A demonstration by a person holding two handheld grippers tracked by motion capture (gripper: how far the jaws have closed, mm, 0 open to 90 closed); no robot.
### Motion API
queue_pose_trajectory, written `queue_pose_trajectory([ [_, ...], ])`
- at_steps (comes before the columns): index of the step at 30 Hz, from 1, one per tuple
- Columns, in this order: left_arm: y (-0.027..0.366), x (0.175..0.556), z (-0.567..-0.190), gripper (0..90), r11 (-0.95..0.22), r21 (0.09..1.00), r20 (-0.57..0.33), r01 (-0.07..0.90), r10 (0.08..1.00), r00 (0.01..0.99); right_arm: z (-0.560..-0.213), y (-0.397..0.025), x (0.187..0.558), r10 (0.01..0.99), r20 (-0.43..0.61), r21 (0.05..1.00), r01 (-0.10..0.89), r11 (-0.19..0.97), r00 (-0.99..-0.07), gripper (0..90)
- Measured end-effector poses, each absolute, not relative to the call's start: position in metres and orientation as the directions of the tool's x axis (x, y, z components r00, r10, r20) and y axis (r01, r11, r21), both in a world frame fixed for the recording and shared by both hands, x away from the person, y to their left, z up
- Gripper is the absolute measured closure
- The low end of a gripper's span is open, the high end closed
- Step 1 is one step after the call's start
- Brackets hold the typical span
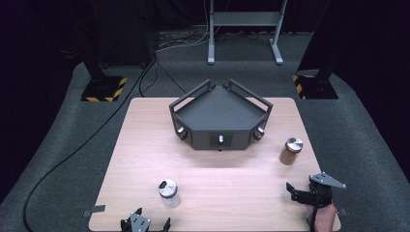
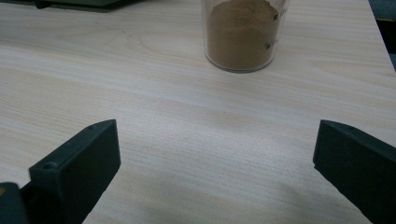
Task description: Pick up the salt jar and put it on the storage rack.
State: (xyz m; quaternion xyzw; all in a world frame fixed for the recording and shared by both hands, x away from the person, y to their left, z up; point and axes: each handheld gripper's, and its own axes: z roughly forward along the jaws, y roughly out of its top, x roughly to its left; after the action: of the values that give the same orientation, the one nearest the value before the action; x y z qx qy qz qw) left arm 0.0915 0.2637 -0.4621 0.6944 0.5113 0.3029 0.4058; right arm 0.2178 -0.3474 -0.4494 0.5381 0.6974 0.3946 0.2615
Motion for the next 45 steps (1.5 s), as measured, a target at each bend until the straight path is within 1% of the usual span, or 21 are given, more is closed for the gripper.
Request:
queue_pose_trajectory([
  [12, 0.255, 0.104, -0.462, 0.2, -0.157, 0.876, 0.006, 0.457, 0.949, 0.314, -0.449, -0.347, 0.218, 0.955, 0.057, 0.83, 0.545, 0.116, -0.29, 0.0],
  [20, 0.252, 0.12, -0.46, 0.2, -0.163, 0.876, -0.002, 0.453, 0.94, 0.341, -0.449, -0.348, 0.218, 0.954, 0.055, 0.833, 0.54, 0.118, -0.294, 0.0],
  [28, 0.242, 0.146, -0.457, 0.2, -0.189, 0.862, 0.007, 0.469, 0.931, 0.364, -0.449, -0.351, 0.22, 0.95, 0.07, 0.831, 0.544, 0.113, -0.304, 0.0],
  [32, 0.241, 0.152, -0.456, 0.2, -0.194, 0.861, 0.006, 0.47, 0.928, 0.374, -0.451, -0.351, 0.217, 0.951, 0.07, 0.839, 0.533, 0.107, -0.301, 0.0],
  [45, 0.24, 0.17, -0.457, 0.2, -0.191, 0.859, -0.004, 0.475, 0.925, 0.38, -0.45, -0.354, 0.219, 0.947, 0.081, 0.834, 0.541, 0.106, -0.31, 0.0],
])
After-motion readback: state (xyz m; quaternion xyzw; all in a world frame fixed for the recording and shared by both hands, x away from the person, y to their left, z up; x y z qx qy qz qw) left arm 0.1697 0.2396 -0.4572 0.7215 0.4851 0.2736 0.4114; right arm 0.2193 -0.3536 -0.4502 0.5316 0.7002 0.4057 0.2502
